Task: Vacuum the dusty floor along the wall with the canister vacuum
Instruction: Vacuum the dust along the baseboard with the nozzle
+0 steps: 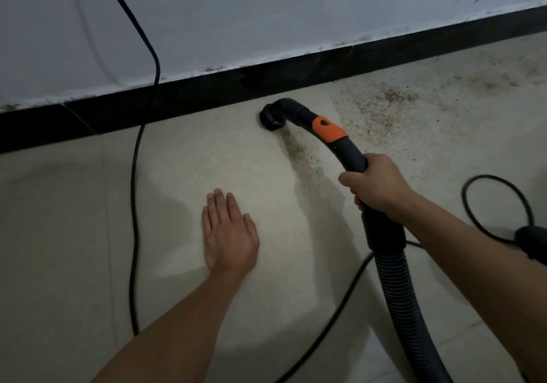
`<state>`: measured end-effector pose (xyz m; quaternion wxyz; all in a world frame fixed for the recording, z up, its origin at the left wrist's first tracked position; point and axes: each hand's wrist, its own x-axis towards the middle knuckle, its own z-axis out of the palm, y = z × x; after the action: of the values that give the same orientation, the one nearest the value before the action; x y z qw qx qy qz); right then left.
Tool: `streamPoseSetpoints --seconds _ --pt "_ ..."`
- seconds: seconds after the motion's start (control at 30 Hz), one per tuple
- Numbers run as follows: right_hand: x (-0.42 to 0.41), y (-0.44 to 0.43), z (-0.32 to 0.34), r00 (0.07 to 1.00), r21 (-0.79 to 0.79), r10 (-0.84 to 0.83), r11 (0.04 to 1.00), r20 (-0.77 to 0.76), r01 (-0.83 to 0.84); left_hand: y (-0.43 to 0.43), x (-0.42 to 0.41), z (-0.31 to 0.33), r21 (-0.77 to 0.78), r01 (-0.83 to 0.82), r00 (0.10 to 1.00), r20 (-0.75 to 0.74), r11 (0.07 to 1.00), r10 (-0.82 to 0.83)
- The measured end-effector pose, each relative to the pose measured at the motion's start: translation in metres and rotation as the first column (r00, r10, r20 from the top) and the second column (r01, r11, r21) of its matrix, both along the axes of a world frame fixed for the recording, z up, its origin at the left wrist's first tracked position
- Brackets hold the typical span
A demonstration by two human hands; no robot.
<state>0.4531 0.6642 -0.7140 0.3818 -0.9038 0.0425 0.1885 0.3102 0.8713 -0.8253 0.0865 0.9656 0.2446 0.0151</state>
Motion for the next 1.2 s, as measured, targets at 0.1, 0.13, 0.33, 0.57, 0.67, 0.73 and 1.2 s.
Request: streamPoseSetpoints --seconds 0.1,0.13,0.33,0.57,0.67,0.73,1.2 --pt "0.007 -0.024 0.004 0.99 0.022 -0.139 0.99 0.003 0.139 0.001 -0.001 0.001 -0.002 0.004 1.0 0.0 1.0 -0.004" --pt "0.01 -0.036 0.006 0.979 0.023 -0.206 0.978 0.007 0.206 0.001 0.0 0.001 -0.001 0.004 1.0 0.003 1.0 -0.004" --pt "-0.008 -0.068 0.011 0.975 -0.016 -0.218 0.976 -0.03 0.218 0.001 -0.001 -0.001 -0.003 -0.001 1.0 0.01 1.0 0.001" --pt "-0.027 -0.03 0.003 0.996 -0.013 -0.09 0.996 0.017 0.09 0.0 -0.001 -0.002 -0.012 0.001 0.999 0.032 1.0 -0.001" --pt "-0.023 -0.022 0.003 0.999 0.004 -0.051 0.999 -0.01 0.051 0.001 -0.002 -0.003 -0.026 0.006 0.999 0.037 1.0 -0.005" --pt "-0.012 -0.027 0.004 0.991 0.004 -0.133 0.991 0.004 0.133 0.001 -0.003 -0.004 -0.035 0.007 0.999 0.036 0.999 -0.006" --pt "-0.034 -0.031 0.014 0.976 -0.012 -0.214 0.977 -0.039 0.214 0.004 -0.005 -0.008 -0.033 0.033 0.997 0.07 0.999 -0.031"
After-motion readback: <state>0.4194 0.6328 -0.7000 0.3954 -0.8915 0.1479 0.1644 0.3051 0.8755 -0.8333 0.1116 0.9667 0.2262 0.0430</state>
